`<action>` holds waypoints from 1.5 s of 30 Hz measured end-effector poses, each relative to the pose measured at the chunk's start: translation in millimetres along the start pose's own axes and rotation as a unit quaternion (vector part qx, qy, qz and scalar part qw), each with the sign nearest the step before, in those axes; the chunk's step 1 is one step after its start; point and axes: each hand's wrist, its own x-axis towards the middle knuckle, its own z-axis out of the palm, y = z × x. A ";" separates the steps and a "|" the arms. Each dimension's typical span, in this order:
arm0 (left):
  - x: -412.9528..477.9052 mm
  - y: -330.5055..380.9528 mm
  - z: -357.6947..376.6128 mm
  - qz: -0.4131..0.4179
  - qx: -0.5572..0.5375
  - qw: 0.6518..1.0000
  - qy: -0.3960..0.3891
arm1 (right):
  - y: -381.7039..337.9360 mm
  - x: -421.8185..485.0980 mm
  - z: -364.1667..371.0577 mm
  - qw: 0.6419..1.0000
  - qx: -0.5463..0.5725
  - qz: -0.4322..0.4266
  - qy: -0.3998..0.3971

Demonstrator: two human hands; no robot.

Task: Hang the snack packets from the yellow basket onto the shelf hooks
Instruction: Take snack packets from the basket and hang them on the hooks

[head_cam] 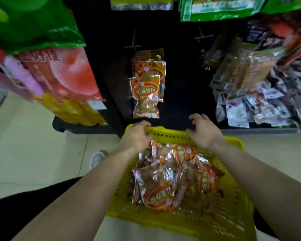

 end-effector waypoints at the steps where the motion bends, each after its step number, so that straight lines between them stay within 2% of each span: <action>1: -10.9 -5.4 9.4 -0.001 0.014 1.000 -0.013 | 6.0 -14.3 6.8 1.000 -0.001 -0.002 -0.007; 8: -47.5 -36.2 72.4 -0.052 0.073 0.985 -0.147 | 54.1 -66.4 70.2 0.989 -0.053 0.039 -0.134; 13: -43.4 -51.3 96.2 -0.055 0.067 0.973 -0.212 | 71.4 -63.8 96.7 0.978 -0.087 0.039 -0.185; 18: -38.2 -63.7 108.2 -0.041 0.092 0.969 -0.224 | 72.5 -53.1 106.4 0.971 -0.131 0.016 -0.198; 21: -35.9 -66.8 102.1 -0.046 0.065 0.979 -0.187 | 71.8 -45.1 105.3 0.975 -0.114 0.013 -0.189; 27: -34.4 -69.4 71.8 -0.111 -0.059 0.990 -0.065 | 65.4 -40.6 68.3 0.994 -0.028 0.049 -0.089; 32: -46.3 -65.7 68.8 -0.142 -0.166 0.973 -0.071 | 51.9 -44.2 27.3 0.999 0.003 0.004 -0.047; 34: -52.6 -59.9 72.1 -0.158 -0.197 0.964 -0.083 | 48.1 -47.0 19.4 0.998 0.018 0.000 -0.057; 37: -60.3 -50.5 77.9 -0.143 -0.182 0.968 -0.097 | 40.4 -51.1 26.7 0.994 0.012 -0.018 -0.106; 42: -64.9 -44.6 82.4 -0.148 -0.246 0.951 -0.115 | 22.4 -39.4 82.0 0.990 0.016 -0.017 -0.140; 45: -63.9 -48.8 82.7 -0.146 -0.233 0.953 -0.126 | 9.0 -28.8 110.3 0.985 0.051 -0.029 -0.163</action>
